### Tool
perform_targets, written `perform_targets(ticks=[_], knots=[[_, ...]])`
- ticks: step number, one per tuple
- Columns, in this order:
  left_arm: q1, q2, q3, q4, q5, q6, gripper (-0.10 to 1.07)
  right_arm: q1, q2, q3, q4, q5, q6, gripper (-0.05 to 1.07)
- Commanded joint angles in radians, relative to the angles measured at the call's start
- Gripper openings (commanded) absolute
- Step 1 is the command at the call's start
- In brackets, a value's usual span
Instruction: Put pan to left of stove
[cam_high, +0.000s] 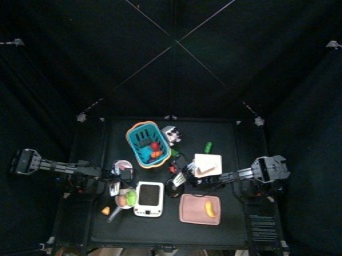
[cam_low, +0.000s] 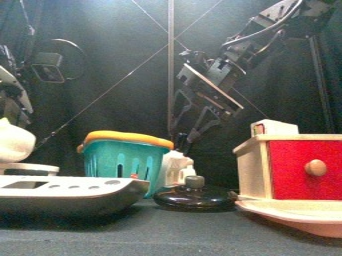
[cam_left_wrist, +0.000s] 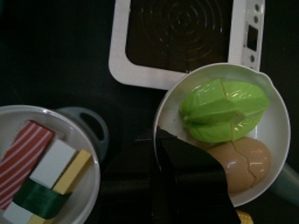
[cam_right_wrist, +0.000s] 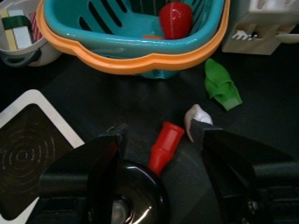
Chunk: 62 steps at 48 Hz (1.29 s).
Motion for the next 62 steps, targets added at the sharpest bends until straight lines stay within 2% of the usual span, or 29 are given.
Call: perform_targets(ticks=[1, 19, 33, 47, 62], knots=[[-0.009, -0.002, -0.002, -0.017, 0.009, -0.002, 0.41, -0.008, -0.017, -0.017, 0.005, -0.003, 0.0, 0.92], [-0.006, 0.014, 0.012, -0.064, 0.023, -0.003, 0.41, -0.012, -0.012, -0.023, 0.005, -0.018, 0.0, 0.92], [0.008, 0.106, 0.003, -0.072, 0.005, -0.002, 0.41, -0.012, -0.012, -0.021, 0.005, -0.018, 0.0, 0.92], [0.011, 0.163, -0.008, -0.066, -0.115, -0.002, 0.41, -0.012, -0.012, -0.021, 0.005, -0.017, 0.0, 0.92], [0.008, 0.244, -0.032, -0.067, -0.135, 0.0, 0.41, -0.012, -0.012, -0.021, 0.005, -0.017, 0.0, 0.92]])
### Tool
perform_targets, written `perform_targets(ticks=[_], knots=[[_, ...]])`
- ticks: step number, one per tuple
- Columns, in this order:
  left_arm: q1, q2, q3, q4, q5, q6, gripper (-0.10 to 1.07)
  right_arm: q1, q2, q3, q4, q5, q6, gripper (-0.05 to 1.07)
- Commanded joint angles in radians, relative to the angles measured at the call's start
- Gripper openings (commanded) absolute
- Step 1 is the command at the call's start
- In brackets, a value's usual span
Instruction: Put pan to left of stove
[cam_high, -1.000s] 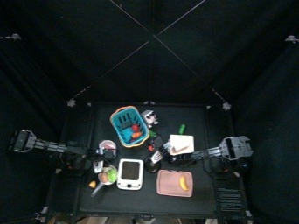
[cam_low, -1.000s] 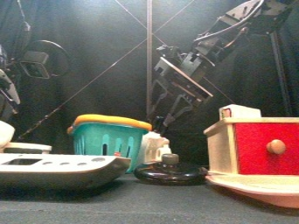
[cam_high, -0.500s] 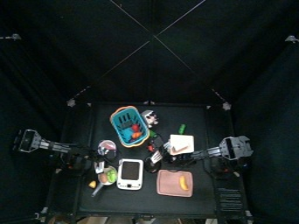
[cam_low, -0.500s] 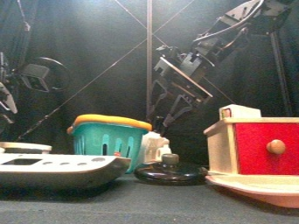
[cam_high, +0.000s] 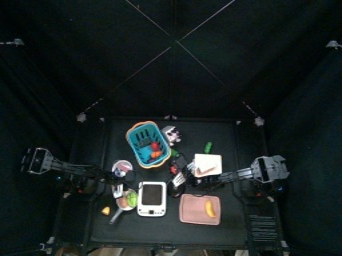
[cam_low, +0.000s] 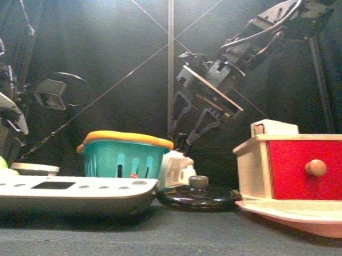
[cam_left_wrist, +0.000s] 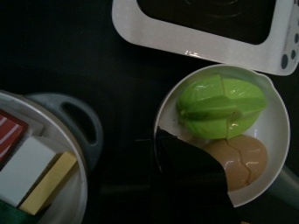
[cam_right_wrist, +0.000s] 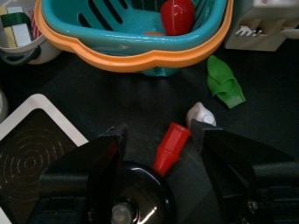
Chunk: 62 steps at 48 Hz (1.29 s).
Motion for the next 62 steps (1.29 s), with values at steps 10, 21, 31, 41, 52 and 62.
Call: perform_targets(ticks=[10, 21, 31, 41, 52, 62], knots=[[-0.006, 0.086, -0.084, 0.003, -0.015, 0.002, 0.41, -0.006, -0.02, -0.021, -0.003, -0.002, 0.0, 0.92], [-0.009, 0.133, -0.12, 0.006, -0.015, 0.0, 0.41, -0.006, -0.02, -0.02, -0.003, -0.002, 0.0, 0.92], [-0.023, 0.127, -0.123, 0.005, -0.017, -0.002, 0.41, -0.006, -0.02, -0.02, -0.003, -0.002, 0.0, 0.92], [-0.04, 0.123, -0.109, 0.0, 0.002, -0.002, 0.41, -0.005, -0.02, -0.02, -0.003, -0.002, 0.0, 0.92], [-0.06, 0.11, -0.109, -0.003, 0.035, -0.002, 0.43, -0.006, -0.02, -0.018, -0.002, 0.0, 0.0, 0.92], [-0.06, 0.107, -0.11, -0.006, 0.048, -0.002, 0.54, -0.005, -0.02, -0.02, -0.002, -0.002, 0.0, 0.92]])
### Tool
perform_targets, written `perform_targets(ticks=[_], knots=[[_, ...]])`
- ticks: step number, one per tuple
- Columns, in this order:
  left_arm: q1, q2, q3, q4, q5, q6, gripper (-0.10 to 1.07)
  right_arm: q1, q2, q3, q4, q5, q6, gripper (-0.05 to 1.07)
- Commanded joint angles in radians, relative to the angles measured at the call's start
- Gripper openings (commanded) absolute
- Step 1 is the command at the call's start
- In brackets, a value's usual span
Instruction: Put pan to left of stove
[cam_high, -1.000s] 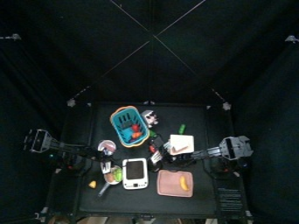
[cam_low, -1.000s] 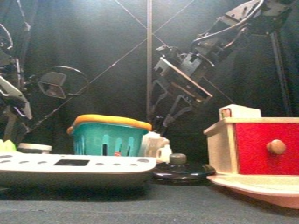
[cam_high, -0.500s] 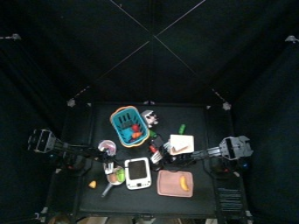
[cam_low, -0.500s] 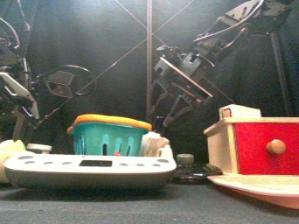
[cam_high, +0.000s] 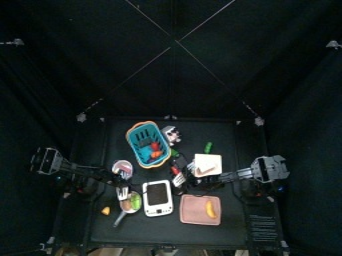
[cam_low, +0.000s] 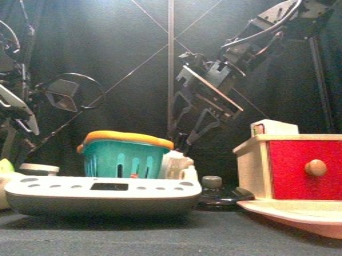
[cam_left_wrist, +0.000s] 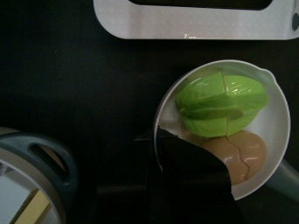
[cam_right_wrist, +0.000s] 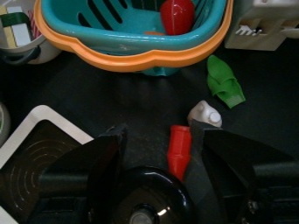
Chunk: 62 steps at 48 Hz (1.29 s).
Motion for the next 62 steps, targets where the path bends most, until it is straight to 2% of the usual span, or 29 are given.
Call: perform_targets(ticks=[1, 9, 14, 31, 62], knots=[[-0.002, -0.009, -0.012, -0.005, -0.002, 0.0, 0.56, -0.005, -0.02, -0.018, -0.002, 0.0, 0.0, 0.92], [-0.002, -0.008, -0.02, -0.002, 0.0, 0.0, 0.72, -0.003, -0.02, -0.018, -0.002, -0.002, 0.0, 0.92], [-0.002, -0.009, -0.031, -0.003, 0.0, 0.0, 0.77, -0.002, -0.02, -0.02, -0.002, 0.0, 0.0, 0.92], [-0.002, -0.074, -0.077, 0.0, 0.032, 0.0, 0.77, 0.003, -0.02, -0.026, -0.005, -0.002, -0.002, 0.92], [-0.011, -0.14, -0.061, 0.011, 0.034, 0.002, 0.77, -0.002, -0.02, -0.014, -0.017, -0.002, 0.0, 0.92]])
